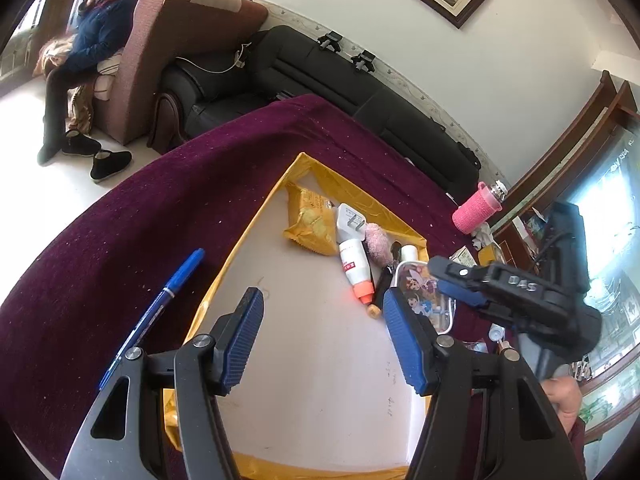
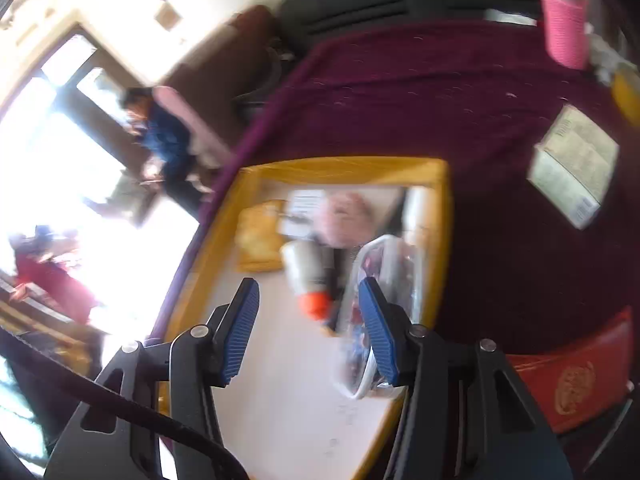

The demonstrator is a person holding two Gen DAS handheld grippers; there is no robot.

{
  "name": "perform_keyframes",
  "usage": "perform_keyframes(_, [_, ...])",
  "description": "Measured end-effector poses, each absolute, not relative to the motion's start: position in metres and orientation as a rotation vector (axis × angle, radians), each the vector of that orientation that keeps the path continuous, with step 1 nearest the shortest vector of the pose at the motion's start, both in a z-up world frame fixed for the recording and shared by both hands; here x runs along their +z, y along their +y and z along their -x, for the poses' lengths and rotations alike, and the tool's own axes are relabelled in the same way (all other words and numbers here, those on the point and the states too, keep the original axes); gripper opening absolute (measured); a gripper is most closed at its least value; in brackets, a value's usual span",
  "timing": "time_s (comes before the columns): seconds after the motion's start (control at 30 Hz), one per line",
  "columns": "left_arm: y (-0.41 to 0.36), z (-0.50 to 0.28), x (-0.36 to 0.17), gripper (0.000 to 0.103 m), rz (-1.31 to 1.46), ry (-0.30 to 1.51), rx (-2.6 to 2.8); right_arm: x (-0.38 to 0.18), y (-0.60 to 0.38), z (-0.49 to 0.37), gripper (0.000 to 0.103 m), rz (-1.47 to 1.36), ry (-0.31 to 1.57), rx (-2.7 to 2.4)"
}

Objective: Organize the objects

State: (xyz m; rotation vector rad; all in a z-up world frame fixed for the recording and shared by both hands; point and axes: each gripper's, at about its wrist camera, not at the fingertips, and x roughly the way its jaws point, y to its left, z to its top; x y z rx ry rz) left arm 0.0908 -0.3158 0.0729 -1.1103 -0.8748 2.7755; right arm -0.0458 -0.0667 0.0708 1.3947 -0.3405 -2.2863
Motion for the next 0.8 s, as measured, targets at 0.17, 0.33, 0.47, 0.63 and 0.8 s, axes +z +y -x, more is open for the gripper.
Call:
perform_keyframes(0.17, [-0.308,-0.095,0.074,0.057,1.102,-0.816,2.787,0.067,-0.079,0.042,0.051,-1.396,-0.284,-2.309])
perform_keyframes(0.33, [-0.299,-0.103,0.079,0.057,1.087,-0.781,2.785,0.059,-0.086,0.04,0.051,-1.456,-0.315,-2.19])
perform_keyframes(0.47, [-0.29,-0.108,0.088,0.057,1.079,-0.731,2.806,0.075,-0.077,0.028,0.051,-1.4,-0.331,-2.191])
perform_keyframes(0.63, [-0.268,-0.111,0.104,0.058,1.048,-0.627,2.816,0.132,-0.024,0.004,0.051,-1.242,-0.188,-2.376])
perform_keyframes(0.8, [-0.23,-0.111,0.121,0.067,1.008,-0.523,2.791,0.181,0.055,-0.045,0.084,-0.905,0.141,-2.723])
